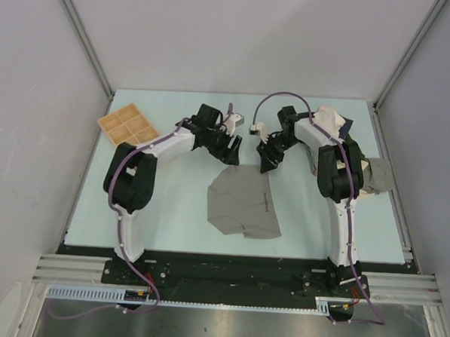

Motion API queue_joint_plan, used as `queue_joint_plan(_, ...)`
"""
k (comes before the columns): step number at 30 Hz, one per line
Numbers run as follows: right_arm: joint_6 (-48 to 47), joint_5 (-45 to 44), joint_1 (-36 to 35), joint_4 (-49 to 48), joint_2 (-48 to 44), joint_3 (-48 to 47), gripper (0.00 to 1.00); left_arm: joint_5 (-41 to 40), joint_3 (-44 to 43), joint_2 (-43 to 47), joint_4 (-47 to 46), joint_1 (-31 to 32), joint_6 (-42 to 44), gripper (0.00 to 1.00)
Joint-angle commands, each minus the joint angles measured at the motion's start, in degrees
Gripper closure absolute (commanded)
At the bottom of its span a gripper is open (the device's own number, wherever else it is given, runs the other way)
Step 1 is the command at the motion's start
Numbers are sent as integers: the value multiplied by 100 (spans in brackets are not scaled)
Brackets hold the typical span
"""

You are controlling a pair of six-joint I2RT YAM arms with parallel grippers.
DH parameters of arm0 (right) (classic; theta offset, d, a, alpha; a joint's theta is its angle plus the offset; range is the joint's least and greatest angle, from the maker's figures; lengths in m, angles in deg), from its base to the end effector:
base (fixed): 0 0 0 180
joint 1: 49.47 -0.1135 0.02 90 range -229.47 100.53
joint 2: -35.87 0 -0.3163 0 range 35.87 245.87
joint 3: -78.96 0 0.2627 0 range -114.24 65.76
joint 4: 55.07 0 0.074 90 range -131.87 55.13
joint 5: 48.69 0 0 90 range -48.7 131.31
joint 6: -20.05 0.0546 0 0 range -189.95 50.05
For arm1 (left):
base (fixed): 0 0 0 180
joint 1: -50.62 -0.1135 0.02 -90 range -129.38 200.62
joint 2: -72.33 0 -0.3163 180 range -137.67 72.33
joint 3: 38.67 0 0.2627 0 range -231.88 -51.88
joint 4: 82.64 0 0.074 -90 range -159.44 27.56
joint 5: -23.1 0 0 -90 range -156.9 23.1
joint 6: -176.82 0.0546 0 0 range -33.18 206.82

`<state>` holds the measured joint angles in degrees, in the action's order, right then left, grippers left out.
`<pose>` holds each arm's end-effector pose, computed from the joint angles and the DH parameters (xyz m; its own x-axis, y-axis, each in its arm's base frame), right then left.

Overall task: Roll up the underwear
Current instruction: Flatten out the underwear at the center of the board, then fold the underwear at the center of the board.

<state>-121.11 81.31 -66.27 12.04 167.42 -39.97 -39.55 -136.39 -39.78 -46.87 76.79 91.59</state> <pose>0.4750 0.1801 0.1788 -0.3329 -0.7238 -0.6045 -0.9414 0.2176 0.2578 0.4125 -0.2307 0.2472 -0.6322 0.3930 -0.6678 0.7109 0.6369 -0.2983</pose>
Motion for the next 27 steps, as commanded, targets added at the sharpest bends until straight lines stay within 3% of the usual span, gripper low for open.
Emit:
queue_joint_plan(1,-26,112,-16,269,47,-106,49,499,-592,-485,713,-16,726,27)
queue_joint_plan(15,246,104,10,190,240,-97,56,798,-980,-1418,775,-7,586,34)
queue_joint_plan(22,325,165,27,190,336,-176,67,868,-1024,-1682,828,-16,384,55)
queue_joint_plan(24,387,200,36,181,354,-193,75,912,-998,-1708,828,-7,349,58)
queue_joint_plan(27,509,270,80,103,354,-255,87,930,-936,-1717,767,-16,287,73)
